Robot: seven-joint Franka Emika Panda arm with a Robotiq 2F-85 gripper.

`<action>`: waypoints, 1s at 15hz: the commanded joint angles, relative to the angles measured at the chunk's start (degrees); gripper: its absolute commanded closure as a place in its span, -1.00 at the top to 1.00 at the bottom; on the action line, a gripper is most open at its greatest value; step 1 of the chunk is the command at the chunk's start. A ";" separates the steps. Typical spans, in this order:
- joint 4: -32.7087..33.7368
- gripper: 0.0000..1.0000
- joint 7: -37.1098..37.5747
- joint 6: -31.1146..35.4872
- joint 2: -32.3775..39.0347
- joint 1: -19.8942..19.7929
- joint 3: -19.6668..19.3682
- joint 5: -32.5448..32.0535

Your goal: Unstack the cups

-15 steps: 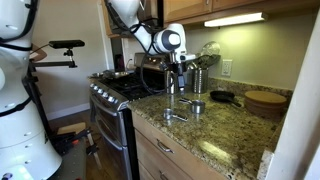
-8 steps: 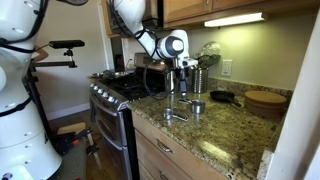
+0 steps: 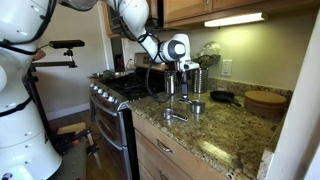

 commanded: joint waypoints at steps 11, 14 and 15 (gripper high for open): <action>1.96 -0.34 1.61 -0.87 1.96 1.78 -1.47 1.08; 2.04 -0.66 1.61 -1.15 1.91 1.97 -1.51 0.87; 2.05 -0.66 1.62 -1.27 1.87 2.03 -1.55 0.79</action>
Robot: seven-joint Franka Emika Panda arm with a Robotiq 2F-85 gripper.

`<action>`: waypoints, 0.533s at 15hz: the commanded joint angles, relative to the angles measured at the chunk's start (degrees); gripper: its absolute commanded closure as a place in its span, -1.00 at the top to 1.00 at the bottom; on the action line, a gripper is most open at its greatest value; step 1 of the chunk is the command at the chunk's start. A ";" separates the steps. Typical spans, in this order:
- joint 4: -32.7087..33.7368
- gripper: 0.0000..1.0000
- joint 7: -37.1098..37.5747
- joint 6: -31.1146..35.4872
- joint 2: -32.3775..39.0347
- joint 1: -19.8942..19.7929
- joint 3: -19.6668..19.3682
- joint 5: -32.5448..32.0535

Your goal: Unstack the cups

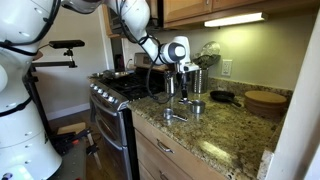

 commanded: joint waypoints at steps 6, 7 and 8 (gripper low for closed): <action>0.30 -0.53 1.03 -1.52 -0.10 1.66 -1.86 0.57; 0.28 -0.52 1.08 -1.61 -0.13 1.78 -2.00 0.49; 0.27 -0.51 1.03 -1.72 -0.20 1.85 -2.08 0.43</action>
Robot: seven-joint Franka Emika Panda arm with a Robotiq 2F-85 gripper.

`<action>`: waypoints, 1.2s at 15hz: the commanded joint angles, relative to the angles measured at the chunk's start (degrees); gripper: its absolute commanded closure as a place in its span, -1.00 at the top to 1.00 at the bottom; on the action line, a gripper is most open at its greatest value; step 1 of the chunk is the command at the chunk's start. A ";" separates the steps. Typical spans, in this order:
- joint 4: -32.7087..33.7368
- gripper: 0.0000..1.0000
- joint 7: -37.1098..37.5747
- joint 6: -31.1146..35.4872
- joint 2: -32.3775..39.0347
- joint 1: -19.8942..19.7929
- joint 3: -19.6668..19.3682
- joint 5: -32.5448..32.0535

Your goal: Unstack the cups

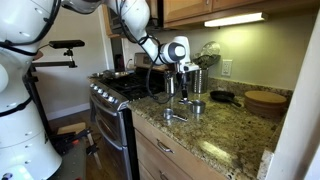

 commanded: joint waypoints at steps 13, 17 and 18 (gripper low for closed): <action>-0.12 -0.46 1.47 -2.68 -1.44 2.14 -2.62 -0.77; -0.06 -0.47 1.59 -3.30 -1.80 2.49 -2.99 -1.18; -0.06 -0.45 1.68 -3.58 -2.02 2.60 -3.10 -1.39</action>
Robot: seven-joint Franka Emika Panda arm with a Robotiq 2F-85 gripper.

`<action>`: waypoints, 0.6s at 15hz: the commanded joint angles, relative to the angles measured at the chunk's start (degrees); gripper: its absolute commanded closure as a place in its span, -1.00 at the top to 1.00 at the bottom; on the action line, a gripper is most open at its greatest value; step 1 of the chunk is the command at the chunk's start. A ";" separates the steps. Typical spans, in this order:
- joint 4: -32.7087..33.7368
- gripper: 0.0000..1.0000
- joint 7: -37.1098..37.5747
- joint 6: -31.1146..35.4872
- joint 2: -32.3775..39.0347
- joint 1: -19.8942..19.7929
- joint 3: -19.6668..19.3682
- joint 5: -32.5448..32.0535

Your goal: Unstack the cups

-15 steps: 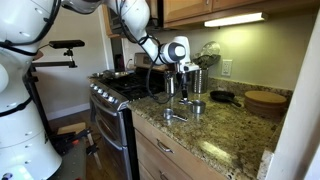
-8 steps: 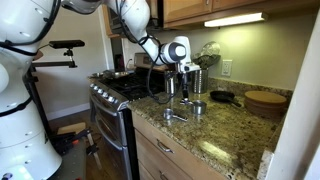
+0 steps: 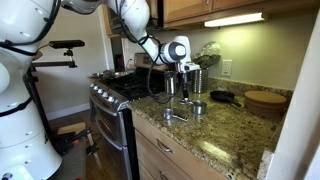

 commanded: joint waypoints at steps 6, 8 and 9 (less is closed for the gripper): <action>0.02 -0.43 1.72 -3.79 -2.22 1.97 -1.81 -1.37; 0.12 -0.43 1.62 -4.19 -2.13 1.95 -1.73 -1.36; 0.20 -0.43 1.58 -4.36 -2.06 1.96 -1.70 -1.39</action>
